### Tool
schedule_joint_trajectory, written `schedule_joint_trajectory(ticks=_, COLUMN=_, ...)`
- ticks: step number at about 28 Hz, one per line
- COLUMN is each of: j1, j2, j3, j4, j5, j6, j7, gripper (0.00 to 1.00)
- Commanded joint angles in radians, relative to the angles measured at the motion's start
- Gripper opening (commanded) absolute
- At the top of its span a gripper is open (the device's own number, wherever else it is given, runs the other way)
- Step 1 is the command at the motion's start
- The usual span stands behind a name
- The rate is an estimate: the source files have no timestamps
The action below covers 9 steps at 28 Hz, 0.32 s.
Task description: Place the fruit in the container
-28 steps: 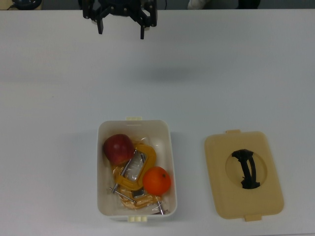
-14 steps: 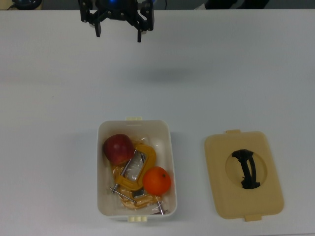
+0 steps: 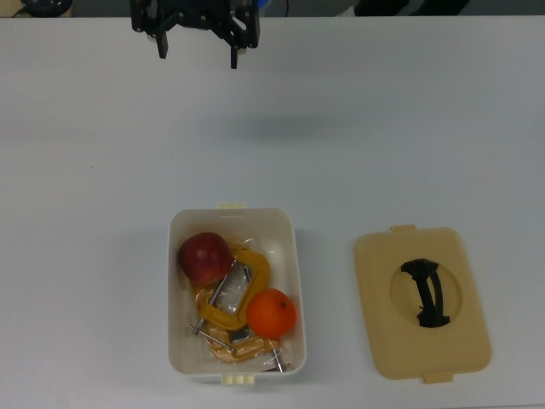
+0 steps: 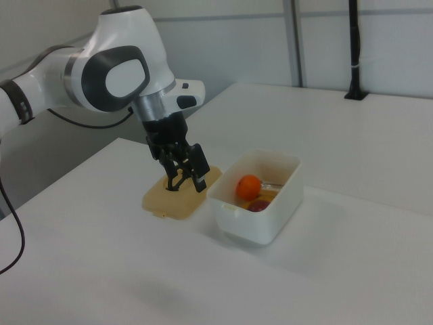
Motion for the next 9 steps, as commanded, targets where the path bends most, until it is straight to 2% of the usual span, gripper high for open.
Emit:
schedule_joint_trajectory(ticks=1, j1=-0.010, j2=-0.023, j3=-0.002, j4=-0.029, j5=0.019, j6=-0.007, j7=-0.034, gripper=1.00)
schedule_joint_trajectory(ticks=9, j1=-0.008, j2=-0.017, j3=0.009, j4=-0.025, j5=0.022, j6=-0.005, j7=-0.049, gripper=1.00)
